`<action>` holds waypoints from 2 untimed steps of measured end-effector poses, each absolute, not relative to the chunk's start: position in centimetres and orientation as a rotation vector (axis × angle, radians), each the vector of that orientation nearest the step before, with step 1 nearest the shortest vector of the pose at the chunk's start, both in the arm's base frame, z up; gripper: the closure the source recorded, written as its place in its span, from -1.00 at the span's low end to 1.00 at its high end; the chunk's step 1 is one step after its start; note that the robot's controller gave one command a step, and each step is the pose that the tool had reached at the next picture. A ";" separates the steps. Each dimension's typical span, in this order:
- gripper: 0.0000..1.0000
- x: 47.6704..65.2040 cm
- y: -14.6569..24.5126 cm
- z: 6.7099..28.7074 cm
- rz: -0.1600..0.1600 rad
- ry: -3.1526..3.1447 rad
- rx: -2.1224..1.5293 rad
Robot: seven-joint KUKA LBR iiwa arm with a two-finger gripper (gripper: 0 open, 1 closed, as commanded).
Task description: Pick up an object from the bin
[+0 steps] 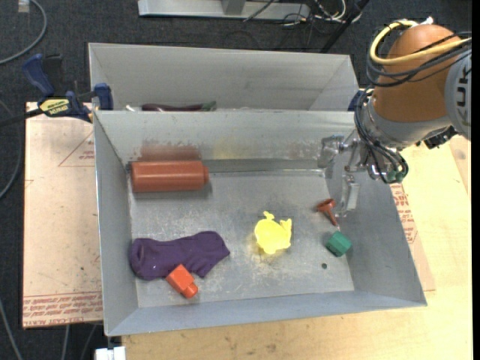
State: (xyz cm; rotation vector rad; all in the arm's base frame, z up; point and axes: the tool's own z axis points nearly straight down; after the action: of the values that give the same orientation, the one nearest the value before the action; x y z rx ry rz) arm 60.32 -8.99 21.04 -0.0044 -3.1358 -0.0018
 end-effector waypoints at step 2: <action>1.00 58.9 1.5 14.2 -0.004 -3.096 0.527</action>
Offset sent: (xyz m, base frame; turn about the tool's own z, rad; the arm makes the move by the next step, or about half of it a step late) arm -0.0205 0.1394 -0.0931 -0.4573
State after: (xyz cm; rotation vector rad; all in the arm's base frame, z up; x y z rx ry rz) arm 58.88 1.45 14.24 0.5274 -3.0958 -0.0037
